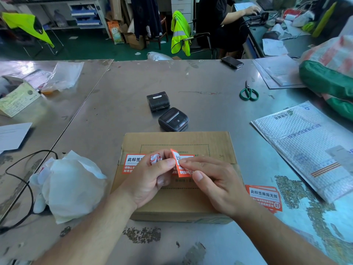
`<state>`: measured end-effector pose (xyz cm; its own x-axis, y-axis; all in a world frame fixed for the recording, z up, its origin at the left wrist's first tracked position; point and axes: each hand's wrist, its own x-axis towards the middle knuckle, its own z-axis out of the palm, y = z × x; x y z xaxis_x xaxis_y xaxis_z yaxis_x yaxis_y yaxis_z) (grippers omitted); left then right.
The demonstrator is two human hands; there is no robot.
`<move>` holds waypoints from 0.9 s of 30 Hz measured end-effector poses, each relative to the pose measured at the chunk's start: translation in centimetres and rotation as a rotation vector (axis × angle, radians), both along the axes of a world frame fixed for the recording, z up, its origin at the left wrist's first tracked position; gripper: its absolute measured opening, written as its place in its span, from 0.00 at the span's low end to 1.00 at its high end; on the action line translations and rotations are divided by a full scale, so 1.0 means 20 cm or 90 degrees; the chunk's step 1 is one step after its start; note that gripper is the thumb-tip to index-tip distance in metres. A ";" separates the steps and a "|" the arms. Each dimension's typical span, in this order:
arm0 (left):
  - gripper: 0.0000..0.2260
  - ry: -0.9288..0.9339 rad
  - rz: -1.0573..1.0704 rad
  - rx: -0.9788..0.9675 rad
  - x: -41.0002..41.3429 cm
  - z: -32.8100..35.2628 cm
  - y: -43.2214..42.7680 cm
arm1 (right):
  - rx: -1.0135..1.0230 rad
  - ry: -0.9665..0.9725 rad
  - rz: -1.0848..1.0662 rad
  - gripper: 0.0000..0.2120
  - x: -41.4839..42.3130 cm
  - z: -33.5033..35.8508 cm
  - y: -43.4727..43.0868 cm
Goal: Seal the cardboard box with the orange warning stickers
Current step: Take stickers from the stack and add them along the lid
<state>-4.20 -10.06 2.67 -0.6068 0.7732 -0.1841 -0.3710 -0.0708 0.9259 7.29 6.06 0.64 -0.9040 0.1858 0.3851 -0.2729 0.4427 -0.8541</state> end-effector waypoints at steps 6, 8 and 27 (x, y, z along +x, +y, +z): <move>0.12 0.003 0.004 0.008 0.01 0.01 -0.01 | 0.000 -0.001 0.000 0.17 0.00 0.00 0.00; 0.12 0.009 0.006 0.014 0.02 0.02 -0.01 | -0.003 -0.003 0.001 0.17 0.00 -0.01 0.00; 0.04 -0.002 0.064 -0.013 0.08 0.05 0.05 | -0.064 -0.044 -0.006 0.21 0.00 0.02 0.02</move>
